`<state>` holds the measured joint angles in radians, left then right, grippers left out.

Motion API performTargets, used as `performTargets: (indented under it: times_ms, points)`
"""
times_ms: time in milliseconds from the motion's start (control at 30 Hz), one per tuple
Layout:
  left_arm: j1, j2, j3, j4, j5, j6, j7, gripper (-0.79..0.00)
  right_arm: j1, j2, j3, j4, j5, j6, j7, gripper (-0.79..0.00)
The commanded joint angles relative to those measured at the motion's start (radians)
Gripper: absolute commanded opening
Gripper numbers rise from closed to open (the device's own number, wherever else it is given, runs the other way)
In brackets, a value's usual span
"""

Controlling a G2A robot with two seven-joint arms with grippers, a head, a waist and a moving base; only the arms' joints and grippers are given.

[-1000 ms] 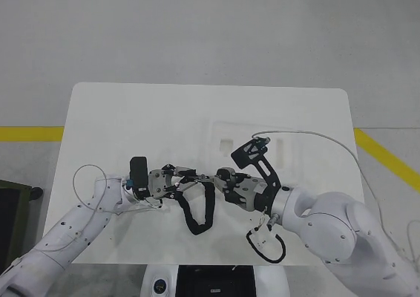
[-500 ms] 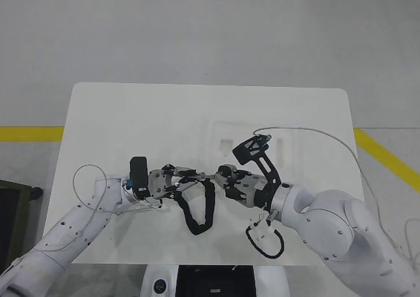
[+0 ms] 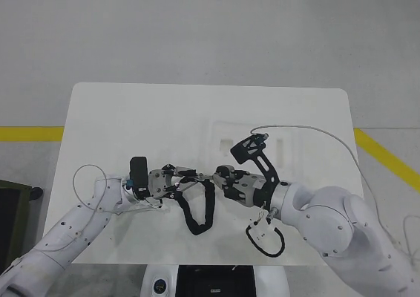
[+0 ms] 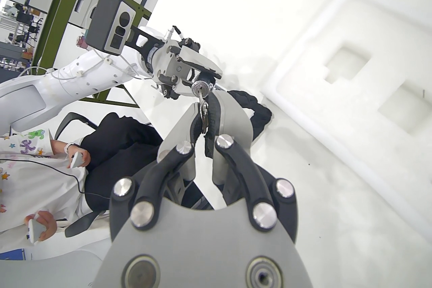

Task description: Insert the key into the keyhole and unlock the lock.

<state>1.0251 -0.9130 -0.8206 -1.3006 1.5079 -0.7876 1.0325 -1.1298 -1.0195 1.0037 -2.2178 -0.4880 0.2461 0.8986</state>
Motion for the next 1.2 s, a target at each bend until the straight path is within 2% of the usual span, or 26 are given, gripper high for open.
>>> performTargets:
  times_ms: [0, 567, 700, 800, 933, 1167]
  points:
    - [0.0, 0.0, 0.0, 0.0, 0.0, 0.0, 0.0, -0.785, 0.008, -0.002, -0.002, 0.004, 0.002, 0.001, 0.01, -0.785]
    - [0.0, 0.0, 0.0, 0.0, 0.0, 0.0, 0.0, -0.785, 0.069, -0.016, -0.014, 0.016, 0.001, 0.044, 0.084, -0.785]
    - [0.0, 0.0, 0.0, 0.0, 0.0, 0.0, 0.0, -0.785, 0.08, -0.012, 0.001, 0.012, 0.015, 0.013, 0.155, -0.785]
    - [0.009, 0.0, -0.009, -0.027, -0.003, 0.024, -0.047, -0.785, 0.086, -0.009, 0.025, 0.013, 0.047, -0.004, 0.204, -0.785]
    - [0.008, 0.009, -0.039, -0.046, 0.043, 0.019, -0.062, -0.785, 0.101, -0.001, 0.049, 0.026, 0.096, -0.039, 0.322, -0.785]
    - [-0.004, 0.042, -0.101, -0.082, 0.219, -0.009, -0.009, -0.785, 0.124, 0.003, 0.067, 0.073, 0.161, -0.075, 0.402, -0.785]
